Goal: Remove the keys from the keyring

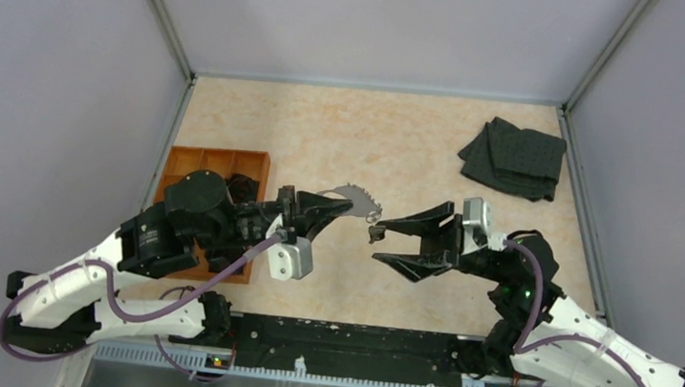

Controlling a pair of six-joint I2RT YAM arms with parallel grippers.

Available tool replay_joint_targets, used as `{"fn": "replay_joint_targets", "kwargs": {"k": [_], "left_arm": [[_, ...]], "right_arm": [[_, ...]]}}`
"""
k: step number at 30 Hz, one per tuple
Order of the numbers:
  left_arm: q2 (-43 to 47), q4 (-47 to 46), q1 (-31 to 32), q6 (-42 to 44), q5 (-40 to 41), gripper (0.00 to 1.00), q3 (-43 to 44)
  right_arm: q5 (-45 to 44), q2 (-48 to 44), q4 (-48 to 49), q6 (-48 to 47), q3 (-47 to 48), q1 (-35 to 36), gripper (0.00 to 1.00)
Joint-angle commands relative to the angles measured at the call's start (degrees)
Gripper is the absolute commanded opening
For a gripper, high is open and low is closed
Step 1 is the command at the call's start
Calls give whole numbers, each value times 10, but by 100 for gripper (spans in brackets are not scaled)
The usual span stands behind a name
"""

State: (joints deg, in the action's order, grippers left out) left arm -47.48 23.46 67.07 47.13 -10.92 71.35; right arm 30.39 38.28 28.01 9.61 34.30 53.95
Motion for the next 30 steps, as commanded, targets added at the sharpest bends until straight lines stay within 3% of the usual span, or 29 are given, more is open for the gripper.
{"fn": "replay_joint_targets", "kwargs": {"k": [1,30], "left_arm": [[5,-48,2,16,-12,0,-4],[-20,-54,2,9,-16,0,-8]], "right_arm": [[7,-3,36,12,30,0,52],[7,2,75,40,34,1,46]]}}
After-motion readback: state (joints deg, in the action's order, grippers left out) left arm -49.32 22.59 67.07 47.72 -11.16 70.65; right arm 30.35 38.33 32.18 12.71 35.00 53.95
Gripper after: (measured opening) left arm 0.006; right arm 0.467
